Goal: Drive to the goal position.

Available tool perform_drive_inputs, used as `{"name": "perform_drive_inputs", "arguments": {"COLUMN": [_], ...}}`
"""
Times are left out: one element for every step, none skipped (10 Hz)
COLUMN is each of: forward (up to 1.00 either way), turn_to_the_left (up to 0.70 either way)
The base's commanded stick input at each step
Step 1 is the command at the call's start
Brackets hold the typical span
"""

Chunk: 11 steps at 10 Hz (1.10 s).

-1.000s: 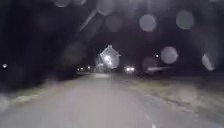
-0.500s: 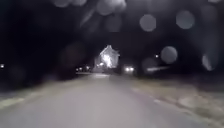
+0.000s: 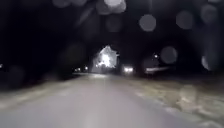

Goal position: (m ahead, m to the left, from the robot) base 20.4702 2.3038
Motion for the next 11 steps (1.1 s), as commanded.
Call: {"name": "perform_drive_inputs", "arguments": {"forward": [1.00, 1.00, 1.00, 1.00, 1.00, 1.00, 1.00, 1.00, 1.00, 1.00, 1.00], "turn_to_the_left": [0.00, 0.00, 0.00, 0.00, 0.00, 0.00, 0.00, 0.00, 0.00, 0.00, 0.00]}}
